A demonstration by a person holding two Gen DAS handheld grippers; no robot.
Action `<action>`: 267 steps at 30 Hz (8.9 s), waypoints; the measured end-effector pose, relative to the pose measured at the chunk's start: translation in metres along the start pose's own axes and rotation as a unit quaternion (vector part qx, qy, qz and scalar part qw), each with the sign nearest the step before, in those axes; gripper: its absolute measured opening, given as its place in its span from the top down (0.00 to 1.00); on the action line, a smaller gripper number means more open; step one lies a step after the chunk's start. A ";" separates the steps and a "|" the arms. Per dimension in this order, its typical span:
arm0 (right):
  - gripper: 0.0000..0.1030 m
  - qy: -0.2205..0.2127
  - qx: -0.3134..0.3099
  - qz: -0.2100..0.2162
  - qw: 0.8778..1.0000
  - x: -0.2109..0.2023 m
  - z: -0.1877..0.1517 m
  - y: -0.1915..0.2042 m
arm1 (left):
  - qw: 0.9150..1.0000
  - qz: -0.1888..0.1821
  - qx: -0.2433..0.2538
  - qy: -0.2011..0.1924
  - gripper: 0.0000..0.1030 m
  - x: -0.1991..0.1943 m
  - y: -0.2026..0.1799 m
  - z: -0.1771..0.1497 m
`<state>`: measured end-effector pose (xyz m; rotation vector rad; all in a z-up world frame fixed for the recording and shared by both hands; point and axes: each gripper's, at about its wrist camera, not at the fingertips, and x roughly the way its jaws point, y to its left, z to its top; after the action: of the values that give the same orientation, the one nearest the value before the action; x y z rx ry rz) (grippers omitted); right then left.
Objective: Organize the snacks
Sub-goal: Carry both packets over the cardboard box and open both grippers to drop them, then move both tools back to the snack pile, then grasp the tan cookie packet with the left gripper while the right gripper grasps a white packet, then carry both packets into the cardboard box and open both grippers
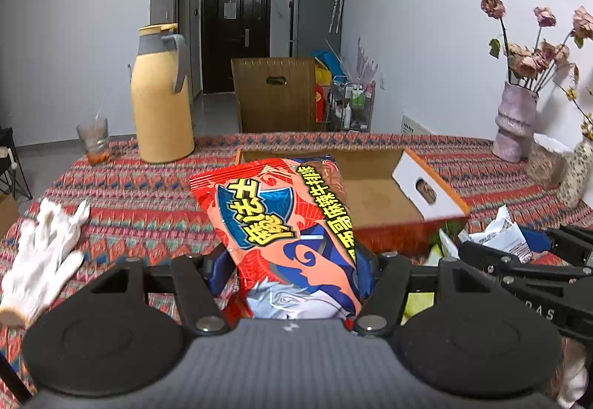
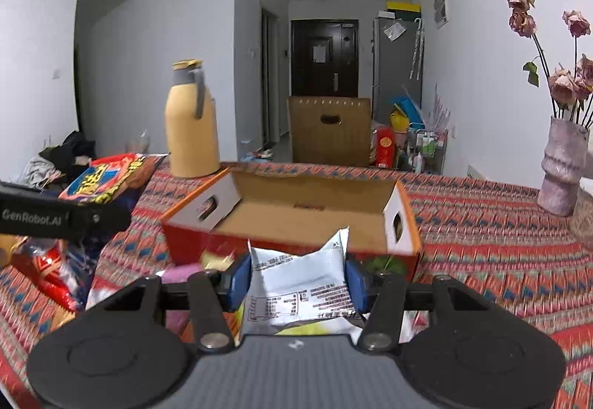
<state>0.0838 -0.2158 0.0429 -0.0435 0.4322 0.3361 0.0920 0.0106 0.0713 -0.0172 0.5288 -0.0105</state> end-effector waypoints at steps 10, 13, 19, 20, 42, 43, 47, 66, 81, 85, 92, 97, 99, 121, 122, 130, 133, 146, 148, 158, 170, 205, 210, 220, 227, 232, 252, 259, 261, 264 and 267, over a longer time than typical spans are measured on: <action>0.49 0.032 -0.005 -0.009 0.999 0.086 0.054 -0.036 | 1.000 0.008 0.003 0.012 0.38 0.077 -0.011 0.059; 0.49 0.056 -0.008 -0.010 0.998 0.116 0.064 -0.044 | 1.000 0.014 0.004 0.028 0.38 0.106 -0.013 0.071; 0.49 0.116 -0.009 -0.013 0.993 0.174 0.066 -0.055 | 0.997 0.030 0.012 0.073 0.38 0.171 -0.019 0.079; 0.49 0.128 -0.009 -0.014 0.992 0.183 0.065 -0.056 | 0.996 0.033 0.014 0.085 0.38 0.183 -0.020 0.077; 0.00 0.115 -0.001 -0.013 0.993 0.160 0.061 -0.061 | 0.998 0.026 0.014 0.053 0.00 0.158 -0.013 0.066; 0.00 0.106 0.000 -0.013 0.994 0.151 0.060 -0.061 | 0.999 0.024 0.012 0.048 0.00 0.151 -0.012 0.065; 0.00 0.069 0.002 -0.012 0.998 0.111 0.052 -0.057 | 1.000 0.017 0.010 0.024 0.00 0.118 -0.008 0.055; 0.00 0.055 0.026 -0.046 0.997 0.003 -0.058 -0.044 | 0.999 0.009 -0.014 0.029 0.00 0.044 0.007 -0.046; 0.10 0.128 0.105 -0.035 0.986 0.030 -0.073 -0.064 | 0.998 0.000 -0.030 0.053 0.00 0.045 0.006 -0.069; 0.15 0.148 0.106 -0.024 0.983 0.041 -0.080 -0.061 | 0.998 0.001 -0.033 0.054 0.00 0.044 0.007 -0.070; 0.18 0.145 0.103 -0.007 0.984 0.034 -0.086 -0.062 | 0.998 -0.001 -0.036 0.057 0.00 0.044 0.008 -0.071; 0.23 0.144 0.116 0.005 0.983 0.027 -0.089 -0.067 | 0.997 -0.001 -0.041 0.059 0.00 0.043 0.009 -0.072; 0.27 0.143 0.124 0.009 0.982 0.024 -0.090 -0.070 | 0.997 -0.001 -0.041 0.058 0.00 0.041 0.009 -0.072; 0.58 0.091 0.131 -0.011 0.987 -0.020 -0.087 -0.077 | 0.997 0.042 -0.039 0.056 0.00 0.027 0.027 -0.074; 0.58 0.088 0.127 -0.017 0.988 -0.023 -0.086 -0.077 | 0.996 0.048 -0.035 0.059 0.00 0.028 0.030 -0.074; 0.58 0.082 0.132 -0.051 0.987 -0.030 -0.089 -0.086 | 0.989 0.080 -0.039 0.120 0.00 0.052 0.060 -0.082; 0.58 0.082 0.132 -0.055 0.986 -0.029 -0.090 -0.086 | 0.986 0.090 -0.053 0.130 0.00 0.057 0.068 -0.084; 0.58 0.089 0.131 -0.068 0.985 -0.025 -0.092 -0.082 | 0.981 0.114 -0.080 0.133 0.02 0.046 0.099 -0.089; 0.58 0.090 0.129 -0.068 0.985 -0.024 -0.092 -0.080 | 0.982 0.107 -0.066 0.141 0.05 0.047 0.099 -0.092; 0.58 0.090 0.130 -0.087 0.984 -0.028 -0.095 -0.070 | 0.989 0.059 0.020 0.136 0.15 0.044 0.097 -0.102; 0.58 0.086 0.119 -0.103 0.984 -0.038 -0.094 -0.058 | 0.990 0.013 0.055 0.130 0.16 0.043 0.109 -0.105; 0.58 0.043 0.096 -0.078 0.991 -0.039 -0.065 -0.055 | 0.999 0.012 0.024 0.024 0.43 0.006 0.096 -0.056; 0.58 0.030 0.087 -0.064 0.994 -0.023 -0.048 -0.058 | 1.000 0.002 0.023 0.010 0.43 0.015 0.079 -0.036; 0.58 0.008 0.049 -0.033 0.998 0.028 0.002 -0.064 | 1.000 -0.013 0.014 -0.014 0.43 0.046 0.043 0.007; 0.58 0.017 0.029 -0.011 0.999 0.081 0.033 -0.067 | 1.000 -0.019 -0.007 -0.014 0.43 0.084 0.024 0.032; 0.57 0.034 0.019 -0.002 0.999 0.119 0.048 -0.066 | 1.000 -0.014 -0.016 -0.004 0.43 0.114 0.010 0.042; 0.34 0.074 0.040 -0.012 0.996 0.174 0.028 -0.076 | 0.999 0.001 -0.035 0.027 0.24 0.166 0.010 0.023; 0.00 0.043 0.058 -0.012 0.997 0.159 0.032 -0.083 | 0.999 0.005 -0.049 0.000 0.00 0.150 0.012 0.026; 0.00 0.038 0.064 -0.014 0.997 0.155 0.033 -0.086 | 0.999 0.006 -0.050 -0.001 0.00 0.147 0.011 0.027; 0.00 0.028 0.067 -0.018 0.997 0.148 0.037 -0.089 | 0.999 0.004 -0.052 -0.005 0.00 0.140 0.009 0.031; 0.00 0.016 0.071 -0.021 0.997 0.134 0.041 -0.089 | 0.999 0.006 -0.051 -0.013 0.00 0.128 0.008 0.035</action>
<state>0.2441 -0.2530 0.0210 0.0816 0.4855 0.2635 0.2197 0.0173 0.0368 -0.1147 0.5038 0.0284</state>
